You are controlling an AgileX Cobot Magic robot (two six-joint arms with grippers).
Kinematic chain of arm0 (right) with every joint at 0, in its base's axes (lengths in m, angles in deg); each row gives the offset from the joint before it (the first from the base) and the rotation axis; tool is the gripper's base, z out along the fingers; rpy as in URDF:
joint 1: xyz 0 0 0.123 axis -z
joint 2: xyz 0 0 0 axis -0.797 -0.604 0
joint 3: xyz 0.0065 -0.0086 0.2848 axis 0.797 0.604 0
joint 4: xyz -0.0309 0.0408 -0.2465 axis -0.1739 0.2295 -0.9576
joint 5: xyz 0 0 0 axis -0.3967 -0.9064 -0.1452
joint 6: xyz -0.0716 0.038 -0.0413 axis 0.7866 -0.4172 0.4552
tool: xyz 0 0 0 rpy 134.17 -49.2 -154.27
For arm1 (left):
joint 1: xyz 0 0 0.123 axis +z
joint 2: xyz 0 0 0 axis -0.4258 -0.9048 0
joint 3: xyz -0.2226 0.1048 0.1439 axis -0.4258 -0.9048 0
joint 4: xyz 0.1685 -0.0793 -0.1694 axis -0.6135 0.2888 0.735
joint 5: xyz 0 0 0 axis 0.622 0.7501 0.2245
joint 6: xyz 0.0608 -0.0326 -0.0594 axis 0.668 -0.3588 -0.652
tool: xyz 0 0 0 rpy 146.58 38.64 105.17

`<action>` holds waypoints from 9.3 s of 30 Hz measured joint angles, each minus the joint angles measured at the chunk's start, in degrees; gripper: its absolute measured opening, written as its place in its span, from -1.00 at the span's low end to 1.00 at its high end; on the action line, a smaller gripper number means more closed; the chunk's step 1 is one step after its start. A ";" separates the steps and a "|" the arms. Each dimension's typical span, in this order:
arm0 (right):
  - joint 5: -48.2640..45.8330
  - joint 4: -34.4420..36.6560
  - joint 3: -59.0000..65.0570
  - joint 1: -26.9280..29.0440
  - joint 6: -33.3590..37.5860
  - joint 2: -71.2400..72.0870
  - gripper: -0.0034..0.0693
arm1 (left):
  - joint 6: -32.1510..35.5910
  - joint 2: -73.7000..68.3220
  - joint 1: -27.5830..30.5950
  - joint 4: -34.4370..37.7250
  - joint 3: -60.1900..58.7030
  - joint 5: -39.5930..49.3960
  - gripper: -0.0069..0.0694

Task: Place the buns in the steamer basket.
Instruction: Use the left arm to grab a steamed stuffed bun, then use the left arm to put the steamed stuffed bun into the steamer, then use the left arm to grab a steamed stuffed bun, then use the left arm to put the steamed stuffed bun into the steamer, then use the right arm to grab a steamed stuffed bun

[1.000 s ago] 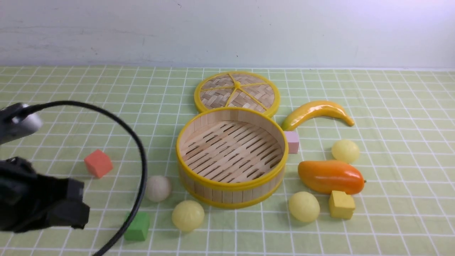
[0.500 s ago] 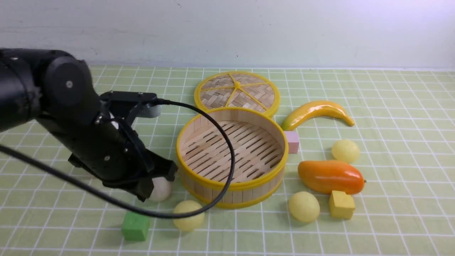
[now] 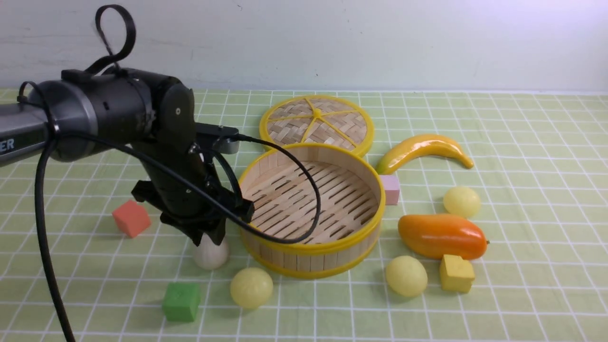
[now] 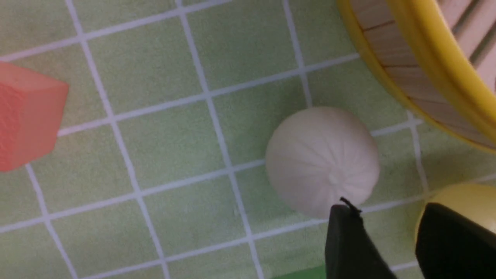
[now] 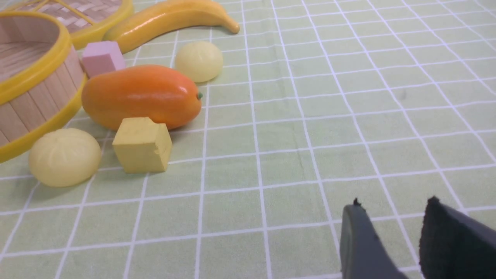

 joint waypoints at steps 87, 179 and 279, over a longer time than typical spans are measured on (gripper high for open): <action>0.00 0.00 0.00 0.00 0.00 0.00 -0.24 | -0.63 10.55 -13.13 4.37 -13.52 -5.46 -0.62; 0.00 0.00 0.00 0.00 0.00 0.00 -0.24 | 8.21 31.53 -13.13 13.28 -11.89 -15.64 -0.85; -27.66 14.96 -78.16 -23.52 8.22 -111.42 -0.91 | 9.66 87.28 -13.13 16.60 -66.08 -46.99 -0.85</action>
